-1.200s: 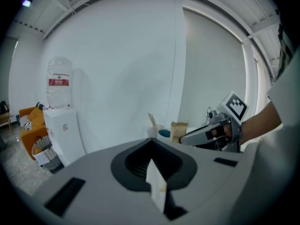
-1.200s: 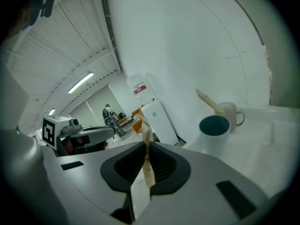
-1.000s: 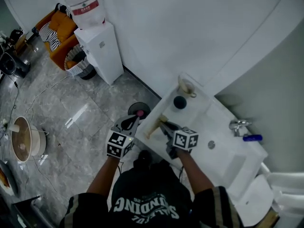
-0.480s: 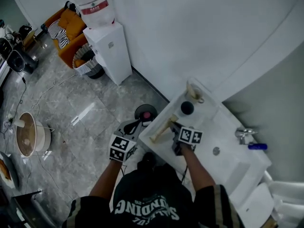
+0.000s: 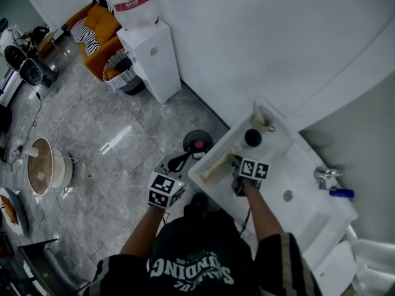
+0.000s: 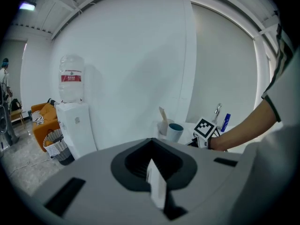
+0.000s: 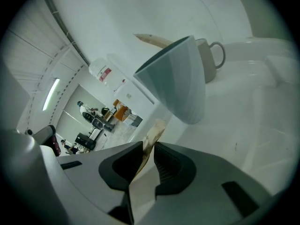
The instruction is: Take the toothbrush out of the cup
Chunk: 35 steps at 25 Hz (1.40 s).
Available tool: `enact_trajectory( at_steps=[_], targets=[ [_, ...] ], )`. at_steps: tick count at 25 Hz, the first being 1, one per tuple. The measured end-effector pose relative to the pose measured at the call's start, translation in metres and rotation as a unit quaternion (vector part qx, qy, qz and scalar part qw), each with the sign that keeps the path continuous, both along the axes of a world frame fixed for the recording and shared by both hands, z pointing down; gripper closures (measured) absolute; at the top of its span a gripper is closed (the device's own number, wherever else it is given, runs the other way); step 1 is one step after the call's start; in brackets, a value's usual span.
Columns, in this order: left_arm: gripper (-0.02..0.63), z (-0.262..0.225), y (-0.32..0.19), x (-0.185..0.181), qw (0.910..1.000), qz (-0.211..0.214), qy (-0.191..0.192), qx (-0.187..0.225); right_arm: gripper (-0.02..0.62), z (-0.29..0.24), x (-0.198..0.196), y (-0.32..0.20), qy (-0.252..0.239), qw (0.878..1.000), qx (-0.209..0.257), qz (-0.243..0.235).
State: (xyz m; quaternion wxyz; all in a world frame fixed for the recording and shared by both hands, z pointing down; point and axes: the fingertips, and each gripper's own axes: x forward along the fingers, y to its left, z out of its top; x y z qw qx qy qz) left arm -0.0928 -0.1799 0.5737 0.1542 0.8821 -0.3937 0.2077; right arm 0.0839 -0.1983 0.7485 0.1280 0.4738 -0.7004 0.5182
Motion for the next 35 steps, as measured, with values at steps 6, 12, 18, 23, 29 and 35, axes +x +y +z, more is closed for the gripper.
enact_trajectory(
  at_steps=[6,12,18,23,29,35],
  targets=[
    [0.607,-0.003,0.001,0.007,0.9999,0.013,-0.005,0.007,0.419,0.016,0.014,0.009,0.038,0.999,-0.029,0.003],
    [0.607,-0.008,-0.002,0.019,0.9994,0.032,0.005,0.009,0.42,-0.007,0.024,0.016,0.005,0.999,-0.007,0.045],
    [0.607,-0.016,-0.003,0.05,0.9973,0.07,0.019,0.009,0.503,-0.036,0.043,0.034,0.006,0.997,0.031,0.068],
    [0.607,-0.023,0.002,0.08,0.9934,0.112,0.023,0.011,0.594,-0.061,0.071,0.05,0.073,0.99,0.082,0.093],
    [0.607,-0.033,0.003,0.112,0.9874,0.151,0.04,0.026,0.598,-0.101,0.095,0.065,0.127,0.974,0.142,0.121],
    [0.607,-0.038,0.006,0.139,0.9816,0.182,0.05,0.029,0.598,-0.162,0.109,0.073,0.179,0.944,0.245,0.13]
  ],
)
